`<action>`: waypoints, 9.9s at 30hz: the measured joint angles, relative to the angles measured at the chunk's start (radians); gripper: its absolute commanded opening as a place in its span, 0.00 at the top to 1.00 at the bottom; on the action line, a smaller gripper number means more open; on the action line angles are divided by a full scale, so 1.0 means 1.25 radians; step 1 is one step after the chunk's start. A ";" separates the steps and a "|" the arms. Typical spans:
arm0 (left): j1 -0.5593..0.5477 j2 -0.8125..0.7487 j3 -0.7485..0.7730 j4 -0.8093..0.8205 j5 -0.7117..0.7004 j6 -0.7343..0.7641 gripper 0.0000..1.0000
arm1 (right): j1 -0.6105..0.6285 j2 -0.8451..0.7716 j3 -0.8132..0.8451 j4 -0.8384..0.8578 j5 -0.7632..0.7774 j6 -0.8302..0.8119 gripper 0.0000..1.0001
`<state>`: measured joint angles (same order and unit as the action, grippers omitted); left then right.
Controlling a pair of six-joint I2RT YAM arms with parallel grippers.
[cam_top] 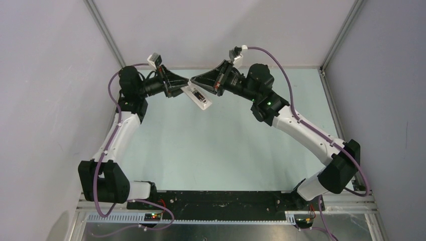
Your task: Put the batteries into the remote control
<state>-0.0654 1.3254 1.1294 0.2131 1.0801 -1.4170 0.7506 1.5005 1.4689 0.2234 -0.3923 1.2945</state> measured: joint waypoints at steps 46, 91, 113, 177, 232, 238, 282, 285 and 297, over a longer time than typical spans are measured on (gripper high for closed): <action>0.000 0.017 -0.018 0.083 0.004 -0.060 1.00 | -0.014 0.026 -0.049 0.087 0.043 0.051 1.00; 0.000 0.040 -0.030 0.105 -0.003 -0.089 1.00 | -0.004 0.016 -0.079 0.121 0.107 0.099 1.00; 0.000 0.042 -0.030 0.116 -0.003 -0.096 1.00 | 0.000 0.027 -0.086 0.123 0.107 0.123 1.00; 0.000 0.066 -0.042 0.188 -0.024 -0.209 1.00 | -0.020 0.043 -0.132 0.245 0.063 0.156 1.00; 0.020 0.174 -0.206 0.274 -0.063 0.000 1.00 | -0.112 -0.038 -0.150 -0.374 -0.023 -0.361 0.55; 0.022 0.261 -0.285 0.246 -0.068 0.127 1.00 | -0.044 -0.029 -0.147 -0.449 0.069 -0.648 0.32; 0.353 0.243 -0.292 0.095 -0.326 0.383 1.00 | 0.308 0.640 0.256 -0.459 0.385 -1.051 0.57; 0.353 0.243 -0.292 0.093 -0.327 0.387 1.00 | 0.307 0.631 0.240 -0.448 0.379 -1.039 0.67; 0.334 0.243 -0.292 0.091 -0.329 0.388 1.00 | 0.248 0.463 0.008 -0.475 0.366 -0.887 0.73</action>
<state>0.3519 1.6295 0.7647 0.3264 0.6693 -0.9314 1.0603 2.0792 1.4788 -0.3706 0.0654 0.1860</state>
